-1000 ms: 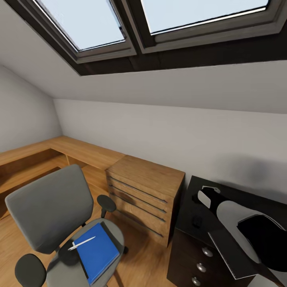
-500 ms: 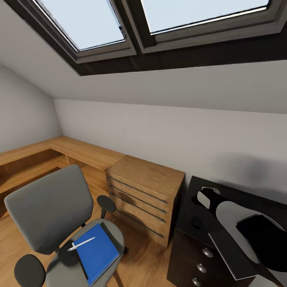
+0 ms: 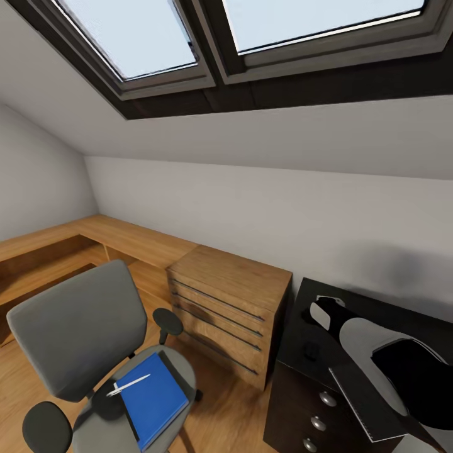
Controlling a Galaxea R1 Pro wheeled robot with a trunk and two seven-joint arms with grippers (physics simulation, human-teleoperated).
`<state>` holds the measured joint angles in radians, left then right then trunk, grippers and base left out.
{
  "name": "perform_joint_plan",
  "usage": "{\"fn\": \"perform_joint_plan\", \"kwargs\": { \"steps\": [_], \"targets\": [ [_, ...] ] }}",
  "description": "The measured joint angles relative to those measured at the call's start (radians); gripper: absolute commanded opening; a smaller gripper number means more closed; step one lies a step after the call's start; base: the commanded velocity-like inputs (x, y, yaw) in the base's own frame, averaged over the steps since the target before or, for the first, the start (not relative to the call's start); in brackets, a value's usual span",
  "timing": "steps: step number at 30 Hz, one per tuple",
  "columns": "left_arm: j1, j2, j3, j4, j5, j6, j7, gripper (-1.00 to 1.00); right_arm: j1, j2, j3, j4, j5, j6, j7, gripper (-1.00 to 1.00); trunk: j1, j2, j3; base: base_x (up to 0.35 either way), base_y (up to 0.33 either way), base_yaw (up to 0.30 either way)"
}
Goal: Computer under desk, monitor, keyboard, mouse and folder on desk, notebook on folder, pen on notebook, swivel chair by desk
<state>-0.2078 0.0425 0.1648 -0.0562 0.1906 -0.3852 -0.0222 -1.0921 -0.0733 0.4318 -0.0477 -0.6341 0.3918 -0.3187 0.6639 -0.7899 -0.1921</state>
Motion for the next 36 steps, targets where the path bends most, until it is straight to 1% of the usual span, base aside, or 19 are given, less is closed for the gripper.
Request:
{"fn": "perform_joint_plan", "kwargs": {
  "steps": [9, 31, 36],
  "targets": [
    [0.000, -0.001, -0.001, 0.000, 0.000, -0.001, 0.000, 1.00, 0.000, 0.001, 0.000, 0.009, 0.000, 0.000, 0.018, 1.00, 0.000, 0.000, 0.000, 0.061, 0.000, 0.000],
    [0.000, -0.001, 0.001, 0.000, 0.001, -0.001, 0.001, 1.00, 0.000, -0.002, -0.002, 0.017, 0.000, -0.004, 0.022, 1.00, 0.000, 0.000, 0.000, 0.007, 0.000, 0.000],
    [0.000, -0.001, 0.001, -0.001, 0.001, -0.001, 0.001, 1.00, 0.000, -0.005, -0.003, 0.016, -0.001, -0.009, 0.023, 1.00, 0.019, -0.035, -0.016, 0.000, 0.000, 0.000]
  ]
}}
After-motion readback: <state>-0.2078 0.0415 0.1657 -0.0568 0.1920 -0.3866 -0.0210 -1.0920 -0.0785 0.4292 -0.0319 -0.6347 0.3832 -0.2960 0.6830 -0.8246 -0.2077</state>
